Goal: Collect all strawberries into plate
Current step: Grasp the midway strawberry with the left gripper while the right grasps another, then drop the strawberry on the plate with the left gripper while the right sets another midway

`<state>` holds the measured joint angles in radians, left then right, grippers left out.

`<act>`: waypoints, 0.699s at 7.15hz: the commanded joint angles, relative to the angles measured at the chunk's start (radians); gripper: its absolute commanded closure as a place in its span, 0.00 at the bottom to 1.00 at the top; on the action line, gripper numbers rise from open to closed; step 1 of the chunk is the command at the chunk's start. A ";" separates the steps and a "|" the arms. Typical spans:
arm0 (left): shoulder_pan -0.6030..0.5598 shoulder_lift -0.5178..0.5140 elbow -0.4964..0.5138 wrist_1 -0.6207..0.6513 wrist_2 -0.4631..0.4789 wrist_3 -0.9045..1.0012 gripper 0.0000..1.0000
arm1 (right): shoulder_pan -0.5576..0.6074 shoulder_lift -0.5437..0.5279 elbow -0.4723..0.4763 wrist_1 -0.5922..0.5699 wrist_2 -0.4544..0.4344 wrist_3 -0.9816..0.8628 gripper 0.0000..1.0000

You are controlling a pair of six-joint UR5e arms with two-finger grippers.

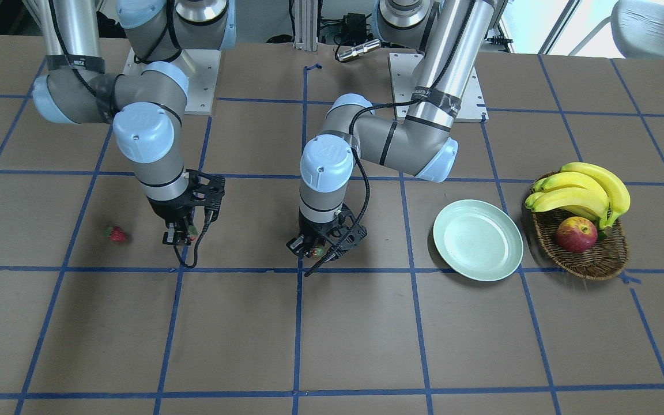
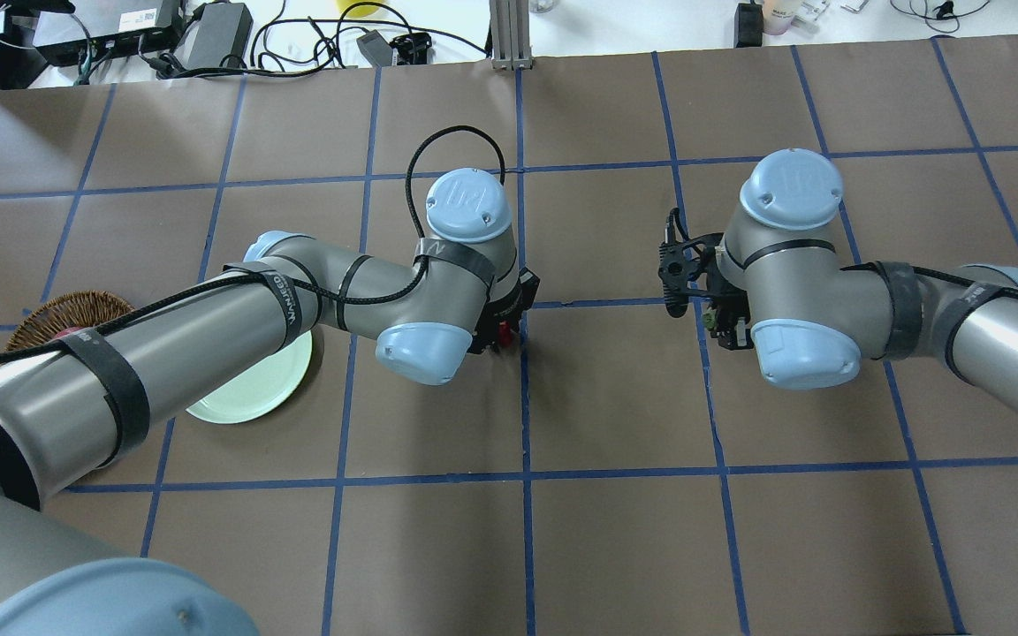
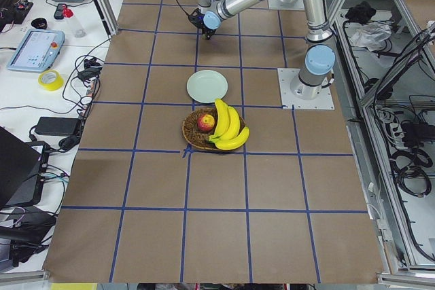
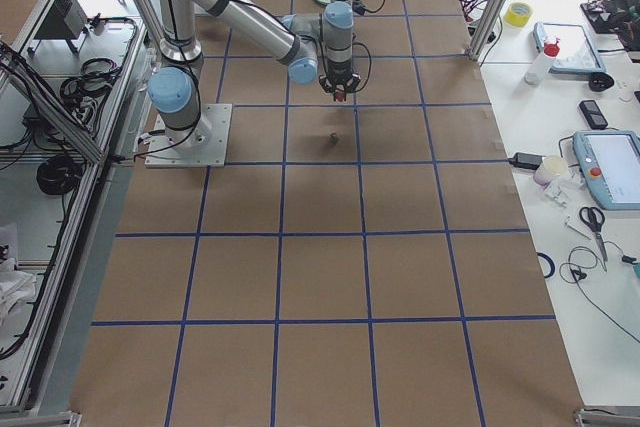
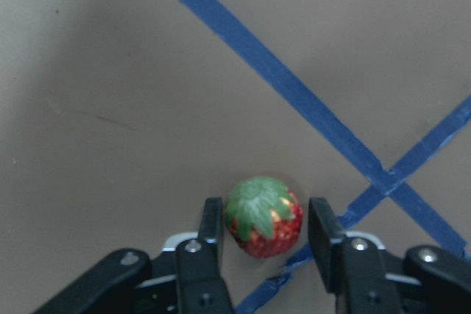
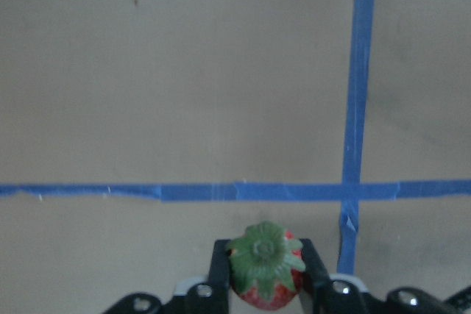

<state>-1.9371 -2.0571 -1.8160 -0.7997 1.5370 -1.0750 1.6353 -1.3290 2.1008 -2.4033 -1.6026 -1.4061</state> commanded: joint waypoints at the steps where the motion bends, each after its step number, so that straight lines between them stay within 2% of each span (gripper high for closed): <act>1: 0.067 0.055 0.014 -0.015 0.006 0.185 1.00 | 0.160 0.001 0.002 -0.003 0.059 0.471 1.00; 3: 0.177 0.141 -0.018 -0.117 0.005 0.408 1.00 | 0.288 0.013 -0.008 -0.016 0.064 0.760 1.00; 4: 0.240 0.179 -0.020 -0.174 0.011 0.525 1.00 | 0.357 0.042 -0.039 -0.063 0.141 0.870 1.00; 5: 0.333 0.216 -0.019 -0.240 0.012 0.696 1.00 | 0.398 0.110 -0.112 -0.079 0.153 1.010 1.00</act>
<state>-1.7003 -1.8874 -1.8335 -0.9653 1.5458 -0.5577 1.9714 -1.2798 2.0535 -2.4546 -1.4829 -0.5574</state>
